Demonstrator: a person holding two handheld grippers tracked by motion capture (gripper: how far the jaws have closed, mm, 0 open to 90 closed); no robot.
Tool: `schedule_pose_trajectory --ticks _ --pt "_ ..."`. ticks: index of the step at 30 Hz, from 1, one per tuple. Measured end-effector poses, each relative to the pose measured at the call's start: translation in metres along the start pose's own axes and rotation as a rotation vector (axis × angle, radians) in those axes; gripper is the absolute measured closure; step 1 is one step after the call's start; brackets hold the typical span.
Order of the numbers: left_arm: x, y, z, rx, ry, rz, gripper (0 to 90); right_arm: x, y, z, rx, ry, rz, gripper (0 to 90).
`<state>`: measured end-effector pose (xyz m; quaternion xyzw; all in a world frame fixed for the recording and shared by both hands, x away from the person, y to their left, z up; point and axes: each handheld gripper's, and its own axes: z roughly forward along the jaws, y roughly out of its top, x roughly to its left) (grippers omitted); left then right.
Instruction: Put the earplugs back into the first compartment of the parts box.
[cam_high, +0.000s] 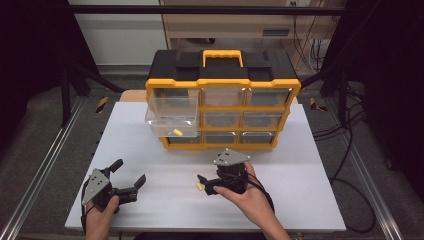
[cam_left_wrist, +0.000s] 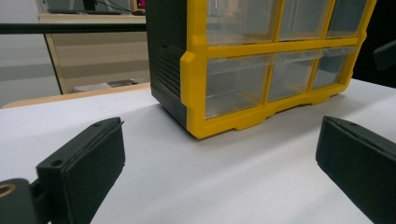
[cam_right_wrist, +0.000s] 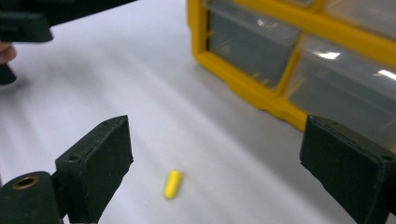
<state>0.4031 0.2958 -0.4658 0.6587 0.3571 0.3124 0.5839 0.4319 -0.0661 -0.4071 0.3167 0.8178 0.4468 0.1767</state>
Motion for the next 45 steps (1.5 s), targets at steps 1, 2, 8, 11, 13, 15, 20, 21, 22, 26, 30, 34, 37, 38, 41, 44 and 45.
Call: schedule_pose_trajectory --ticks 1,2,8,11,13,15,20,21,22,26,30,34,37,38,41,44,45 --pt "0.0 0.0 0.0 0.003 0.001 0.0 1.0 0.002 -0.001 0.002 0.009 0.009 -0.002 9.6" --pt "0.0 0.0 0.0 0.004 0.001 -0.003 1.0 0.005 -0.002 0.005 0.015 0.018 -0.006 9.7" --pt "0.0 0.0 0.0 0.002 -0.004 -0.004 1.0 0.015 -0.012 0.023 0.072 0.043 -0.009 9.4" --pt "-0.001 0.0 0.001 0.007 -0.008 0.001 1.1 0.018 -0.015 0.028 0.09 0.053 -0.006 9.2" --pt "-0.001 0.0 0.002 0.007 -0.009 0.0 1.0 0.019 -0.015 0.029 0.089 0.039 0.003 11.4" --pt "-0.001 0.0 0.002 0.007 -0.01 0.002 1.0 0.019 -0.016 0.03 0.103 0.04 0.007 12.4" --pt "-0.001 0.0 0.001 0.006 -0.011 0.0 1.1 0.021 -0.021 0.035 0.136 0.063 0.011 14.3" --pt "0.0 0.0 0.001 0.006 -0.01 -0.002 1.0 0.022 -0.022 0.037 0.142 0.064 0.006 15.5" --pt "0.0 0.0 0.001 0.005 -0.01 -0.003 1.0 0.023 -0.023 0.038 0.15 0.065 0.005 16.3" --pt "-0.001 0.0 0.001 0.008 -0.014 0.004 1.1 0.024 -0.028 0.045 0.174 0.063 0.009 16.8" --pt "-0.001 0.0 0.002 0.008 -0.011 0.003 1.1 0.023 -0.03 0.048 0.179 0.056 0.023 23.3" --pt "-0.001 0.0 0.002 0.006 -0.01 -0.003 1.1 0.018 -0.03 0.045 0.143 0.06 0.066 37.1" --pt "0.0 0.0 0.001 0.007 -0.008 0.001 1.1 0.015 -0.031 0.047 0.137 0.072 0.086 48.7" --pt "0.0 0.0 0.001 0.006 -0.008 -0.003 1.1 0.015 -0.032 0.048 0.141 0.069 0.088 51.0" --pt "0.0 -0.001 0.001 0.005 -0.009 -0.008 1.1 0.017 -0.034 0.051 0.143 0.072 0.094 56.2" --pt "0.001 -0.001 0.002 0.008 -0.012 -0.009 1.2 0.019 -0.037 0.056 0.165 0.051 0.087 60.6" --pt "0.0 -0.001 0.002 0.009 -0.012 -0.006 1.2 0.019 -0.039 0.058 0.177 0.049 0.081 61.8"
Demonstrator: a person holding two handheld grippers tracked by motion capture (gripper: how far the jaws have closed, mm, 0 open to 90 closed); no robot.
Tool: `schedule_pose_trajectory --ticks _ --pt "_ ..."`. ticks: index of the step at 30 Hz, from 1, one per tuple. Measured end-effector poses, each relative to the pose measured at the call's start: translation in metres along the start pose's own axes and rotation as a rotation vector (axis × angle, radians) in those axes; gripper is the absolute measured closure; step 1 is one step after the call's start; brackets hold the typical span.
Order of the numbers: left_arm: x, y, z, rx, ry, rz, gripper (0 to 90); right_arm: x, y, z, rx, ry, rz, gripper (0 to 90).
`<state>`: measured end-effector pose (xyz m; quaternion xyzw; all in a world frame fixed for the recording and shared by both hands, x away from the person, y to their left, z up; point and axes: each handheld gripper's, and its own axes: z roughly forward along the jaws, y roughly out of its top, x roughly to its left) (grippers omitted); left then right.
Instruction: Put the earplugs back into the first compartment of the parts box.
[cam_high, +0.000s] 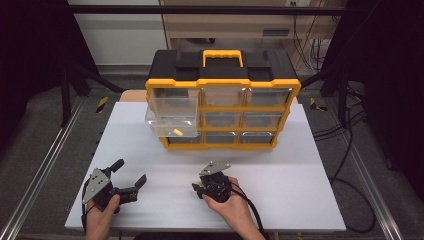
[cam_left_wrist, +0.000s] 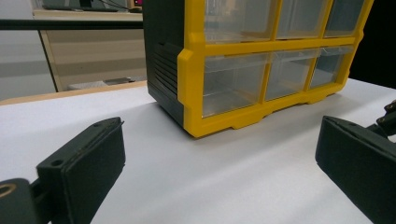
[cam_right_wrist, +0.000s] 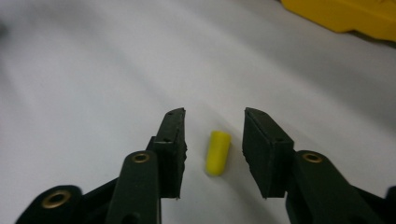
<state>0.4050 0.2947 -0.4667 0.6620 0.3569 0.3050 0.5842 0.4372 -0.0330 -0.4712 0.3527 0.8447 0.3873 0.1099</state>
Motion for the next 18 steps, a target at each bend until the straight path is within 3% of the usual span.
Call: schedule_pose_trajectory --ticks 9,15,18 --pt "0.0001 0.0002 -0.0001 -0.002 0.005 0.005 1.2 0.0035 -0.005 0.0072 0.029 -0.047 -0.067 76.4" --pt "0.0008 0.0004 -0.0011 -0.006 0.007 -0.001 1.3 0.0049 -0.0048 0.0056 0.024 -0.023 -0.101 81.5" --pt "0.0002 0.0008 -0.002 -0.01 0.005 0.004 1.2 0.0025 -0.0055 -0.0003 -0.019 -0.013 -0.104 81.8"
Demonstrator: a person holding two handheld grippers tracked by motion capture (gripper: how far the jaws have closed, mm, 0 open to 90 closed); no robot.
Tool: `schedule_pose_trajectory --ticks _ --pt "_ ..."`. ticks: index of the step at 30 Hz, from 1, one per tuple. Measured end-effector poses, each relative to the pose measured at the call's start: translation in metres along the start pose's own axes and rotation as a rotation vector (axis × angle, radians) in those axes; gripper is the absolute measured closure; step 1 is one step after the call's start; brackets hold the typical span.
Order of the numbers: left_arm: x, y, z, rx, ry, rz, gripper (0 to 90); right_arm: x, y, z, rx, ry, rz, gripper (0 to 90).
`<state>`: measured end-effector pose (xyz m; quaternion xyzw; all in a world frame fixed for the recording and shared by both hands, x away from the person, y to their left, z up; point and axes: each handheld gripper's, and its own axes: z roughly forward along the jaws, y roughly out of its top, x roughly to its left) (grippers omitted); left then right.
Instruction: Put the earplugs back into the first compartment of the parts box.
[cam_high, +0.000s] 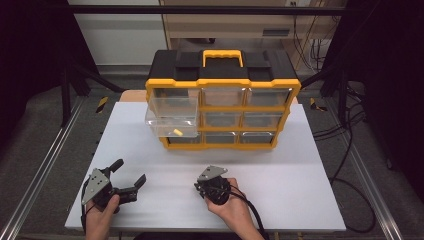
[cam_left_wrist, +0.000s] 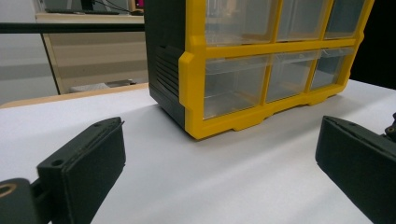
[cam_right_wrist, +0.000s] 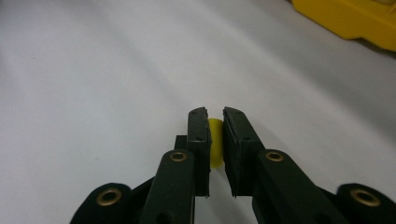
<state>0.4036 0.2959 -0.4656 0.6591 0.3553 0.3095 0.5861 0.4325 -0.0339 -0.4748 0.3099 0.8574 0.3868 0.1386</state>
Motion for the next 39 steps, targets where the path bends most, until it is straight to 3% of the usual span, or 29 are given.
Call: schedule_pose_trajectory --ticks 8,15,27,32,39 --pt "0.002 0.0 -0.001 0.001 0.015 0.006 1.3 -0.008 0.003 -0.015 -0.07 0.004 0.003 82.0" --pt "-0.001 0.001 -0.002 -0.004 0.005 0.01 1.3 -0.021 0.002 -0.026 -0.141 -0.035 0.042 82.2" --pt "0.003 -0.001 -0.003 -0.007 0.027 0.001 1.4 -0.043 0.001 -0.046 -0.198 -0.09 0.098 82.6" --pt "0.001 -0.002 -0.002 0.0 0.013 0.001 1.4 -0.052 0.007 -0.061 -0.221 -0.12 0.109 82.6" --pt "0.0 -0.002 -0.001 0.001 0.008 0.003 1.4 -0.07 0.022 -0.088 -0.251 -0.116 0.126 82.7"
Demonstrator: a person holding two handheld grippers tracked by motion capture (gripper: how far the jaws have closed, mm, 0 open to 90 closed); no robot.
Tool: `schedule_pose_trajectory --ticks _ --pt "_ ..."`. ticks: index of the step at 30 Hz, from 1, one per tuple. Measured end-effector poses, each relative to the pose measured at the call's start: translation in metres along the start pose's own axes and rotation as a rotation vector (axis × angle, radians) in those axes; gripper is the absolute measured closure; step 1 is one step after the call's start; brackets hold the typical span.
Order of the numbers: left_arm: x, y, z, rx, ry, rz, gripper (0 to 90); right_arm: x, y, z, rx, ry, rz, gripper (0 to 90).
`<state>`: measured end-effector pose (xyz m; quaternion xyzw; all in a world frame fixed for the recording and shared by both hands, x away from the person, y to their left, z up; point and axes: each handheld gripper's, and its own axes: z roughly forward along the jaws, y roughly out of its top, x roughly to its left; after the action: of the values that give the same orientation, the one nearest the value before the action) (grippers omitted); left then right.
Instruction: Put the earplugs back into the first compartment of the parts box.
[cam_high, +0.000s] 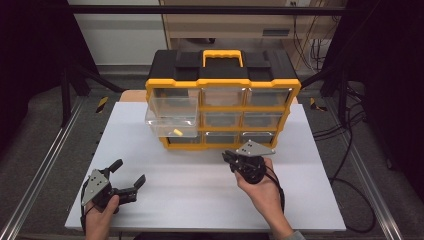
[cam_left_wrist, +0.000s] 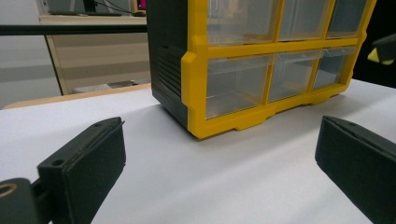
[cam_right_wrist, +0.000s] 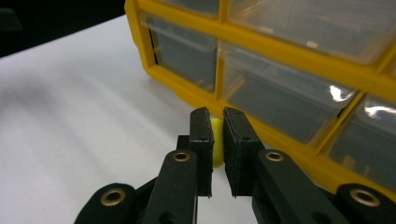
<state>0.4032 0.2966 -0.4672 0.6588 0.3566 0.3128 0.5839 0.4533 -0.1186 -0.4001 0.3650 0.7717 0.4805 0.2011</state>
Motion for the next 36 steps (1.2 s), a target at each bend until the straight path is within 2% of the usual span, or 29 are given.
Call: schedule_pose_trajectory --ticks 1,6,15,18,20,32,36 --pt "0.0 0.0 0.0 0.0 0.0 0.0 1.4 -0.002 0.004 -0.002 -0.006 0.016 0.021 82.7" --pt "-0.001 0.0 0.0 0.001 -0.006 0.0 1.4 -0.004 0.02 -0.011 -0.036 0.024 0.027 82.6" --pt "-0.001 -0.001 0.0 0.006 -0.002 0.001 1.4 -0.008 0.047 -0.029 -0.081 -0.01 -0.04 82.5" --pt "0.0 -0.001 0.001 0.008 -0.004 -0.007 1.5 -0.013 0.057 -0.038 -0.111 -0.011 -0.025 82.5" --pt "0.001 -0.002 0.001 0.009 0.001 -0.011 1.5 -0.015 0.063 -0.042 -0.137 0.007 0.007 82.5" --pt "-0.001 -0.001 0.001 0.007 -0.004 -0.004 1.5 -0.019 0.094 -0.054 -0.184 0.003 -0.008 82.5" --pt "0.0 -0.001 -0.001 0.009 0.013 -0.002 1.4 -0.017 0.105 -0.055 -0.193 -0.013 -0.034 82.5"
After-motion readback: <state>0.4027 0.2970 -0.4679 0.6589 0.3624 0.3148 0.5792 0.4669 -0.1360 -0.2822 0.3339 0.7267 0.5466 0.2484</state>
